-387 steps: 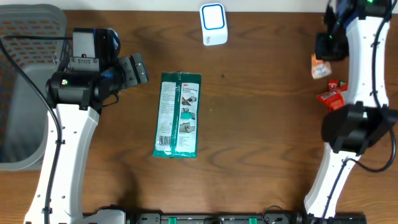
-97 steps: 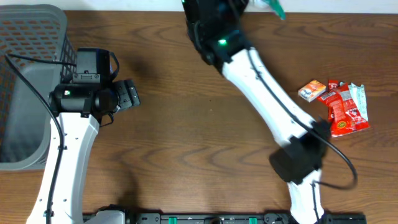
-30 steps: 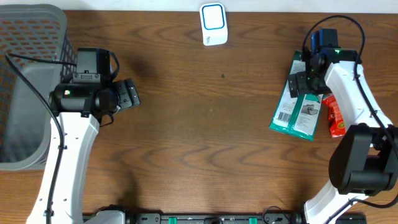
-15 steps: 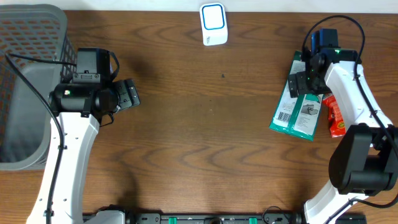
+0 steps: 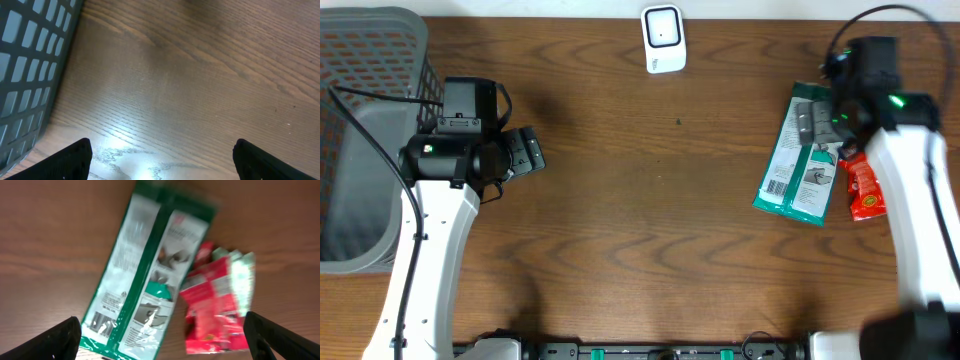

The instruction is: Scan the item barcode

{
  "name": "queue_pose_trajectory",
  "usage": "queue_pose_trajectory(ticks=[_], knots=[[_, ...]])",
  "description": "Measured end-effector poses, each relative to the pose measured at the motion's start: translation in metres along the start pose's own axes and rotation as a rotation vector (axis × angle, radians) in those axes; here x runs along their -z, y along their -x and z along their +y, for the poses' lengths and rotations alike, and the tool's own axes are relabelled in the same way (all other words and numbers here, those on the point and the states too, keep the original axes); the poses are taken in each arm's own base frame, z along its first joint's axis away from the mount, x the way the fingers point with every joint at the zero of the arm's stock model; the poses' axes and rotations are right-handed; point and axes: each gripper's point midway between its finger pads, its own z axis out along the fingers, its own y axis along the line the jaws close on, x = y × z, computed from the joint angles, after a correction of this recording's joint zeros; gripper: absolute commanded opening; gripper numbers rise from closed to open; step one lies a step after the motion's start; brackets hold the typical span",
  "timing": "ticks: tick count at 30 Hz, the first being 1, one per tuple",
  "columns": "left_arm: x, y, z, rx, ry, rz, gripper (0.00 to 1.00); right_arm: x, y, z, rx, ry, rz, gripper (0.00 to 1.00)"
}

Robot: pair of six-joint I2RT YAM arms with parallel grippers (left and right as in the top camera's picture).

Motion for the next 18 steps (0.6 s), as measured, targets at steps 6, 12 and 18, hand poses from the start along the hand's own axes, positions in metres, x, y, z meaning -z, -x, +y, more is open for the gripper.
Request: queue_pose_trajectory(ticks=[6, 12, 18], knots=[[0.000, 0.000, 0.000, 0.000, 0.000, 0.000, 0.91, 0.108, 0.012, -0.022, -0.054, -0.029, -0.285, 0.99], [0.000, 0.000, 0.000, 0.000, 0.000, -0.001, 0.91, 0.198, 0.001, -0.017, -0.050, -0.002, -0.528, 0.99], [0.000, 0.000, 0.000, 0.000, 0.000, 0.000, 0.91, 0.268, -0.030, -0.005, -0.021, 0.078, -0.761, 0.99]])
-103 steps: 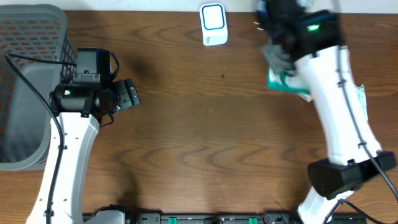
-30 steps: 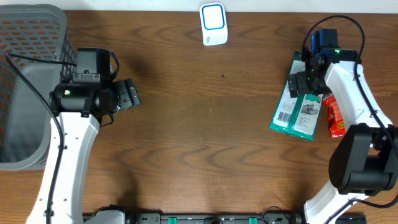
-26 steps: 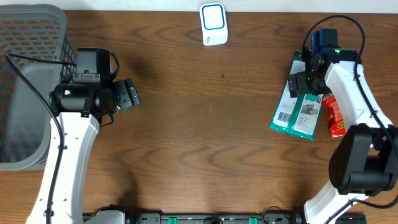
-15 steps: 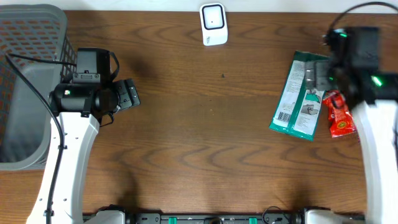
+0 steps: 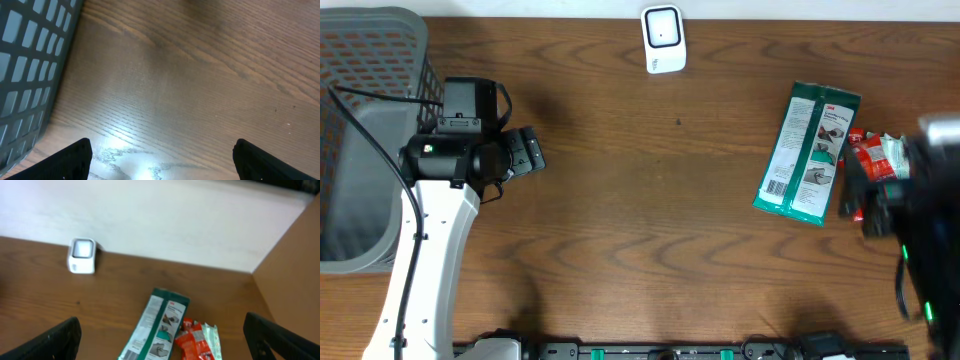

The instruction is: Scan the item barcode

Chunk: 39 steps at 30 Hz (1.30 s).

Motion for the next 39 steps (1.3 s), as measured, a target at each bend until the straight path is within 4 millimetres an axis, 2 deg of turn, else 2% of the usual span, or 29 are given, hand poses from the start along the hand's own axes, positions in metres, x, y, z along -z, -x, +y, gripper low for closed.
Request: queue_pose_trajectory(ticks=[2, 3, 5, 8, 13, 23, 27, 31, 37, 39], knots=[[0.000, 0.000, 0.000, 0.000, 0.000, -0.001, 0.91, 0.021, 0.001, 0.002, -0.009, 0.019, -0.084, 0.99], [0.000, 0.000, 0.000, 0.000, 0.000, -0.001, 0.91, 0.024, -0.002, 0.002, -0.011, 0.020, -0.093, 0.99], [0.000, 0.000, 0.000, 0.000, 0.000, 0.001, 0.91, 0.038, -0.020, 0.002, -0.017, 0.023, -0.135, 0.99], [0.000, 0.000, 0.000, 0.000, 0.000, 0.000, 0.91, 0.038, -0.050, 0.004, -0.024, 0.016, -0.160, 0.99], [0.000, 0.000, 0.000, 0.000, 0.000, -0.001, 0.91, 0.022, -0.085, 0.009, -0.044, 0.001, -0.231, 0.99], [0.000, 0.000, 0.000, 0.000, 0.000, 0.000, 0.91, 0.002, -0.089, 0.026, -0.061, 0.034, -0.647, 0.99], [0.000, 0.000, 0.000, 0.000, 0.000, 0.000, 0.91, -0.006, -0.094, 0.030, -0.058, 0.039, -0.731, 0.99], [0.000, 0.000, 0.000, 0.000, 0.000, 0.000, 0.91, -0.028, -0.121, 0.038, -0.063, 0.056, -0.693, 0.99], [0.000, 0.000, 0.000, 0.000, 0.000, 0.000, 0.91, -0.070, -0.184, 0.047, -0.140, 0.087, -0.498, 0.99], [0.000, 0.000, 0.000, 0.000, 0.000, 0.000, 0.91, -0.074, -0.192, 0.047, -0.150, 0.087, -0.463, 0.99]])
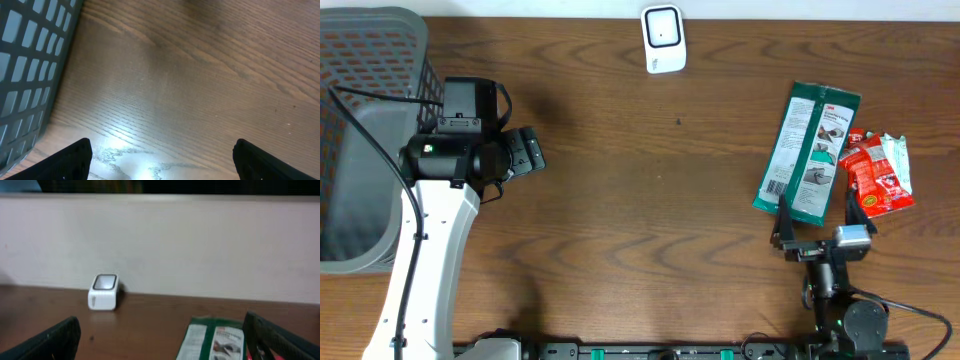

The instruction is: Scan the item barcode

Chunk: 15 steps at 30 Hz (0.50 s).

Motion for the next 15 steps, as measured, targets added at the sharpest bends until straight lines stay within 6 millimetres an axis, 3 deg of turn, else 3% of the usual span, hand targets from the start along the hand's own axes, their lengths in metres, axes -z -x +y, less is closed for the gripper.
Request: queue_pose_trajectory(ticks=[3, 7, 15], knots=[[0.000, 0.000, 0.000, 0.000, 0.000, 0.000, 0.91, 0.001, -0.016, 0.000, -0.003, -0.001, 0.067, 0.99], [0.000, 0.000, 0.000, 0.000, 0.000, 0.000, 0.91, 0.006, -0.055, 0.000, -0.001, 0.000, 0.226, 0.99], [0.000, 0.000, 0.000, 0.000, 0.000, 0.000, 0.91, 0.007, -0.059, 0.000, 0.004, 0.001, 0.240, 0.99]])
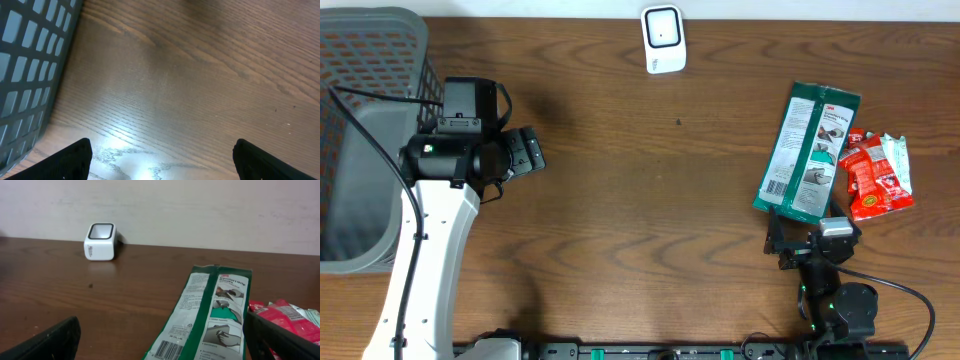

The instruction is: Scan the item barcode

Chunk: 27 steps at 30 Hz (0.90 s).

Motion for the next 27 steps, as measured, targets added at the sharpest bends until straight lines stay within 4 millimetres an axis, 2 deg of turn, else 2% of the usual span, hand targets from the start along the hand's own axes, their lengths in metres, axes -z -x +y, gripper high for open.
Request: queue_pose_trajectory(ticks=[24, 27], knots=[[0.0002, 0.0000, 0.0000, 0.000, 0.000, -0.001, 0.91, 0.0000, 0.0000, 0.0000, 0.000, 0.000, 0.000, 0.99], [0.0066, 0.0011, -0.0001, 0.001, -0.008, -0.020, 0.91, 0.0000, 0.0000, 0.0000, 0.000, 0.000, 0.000, 0.99]])
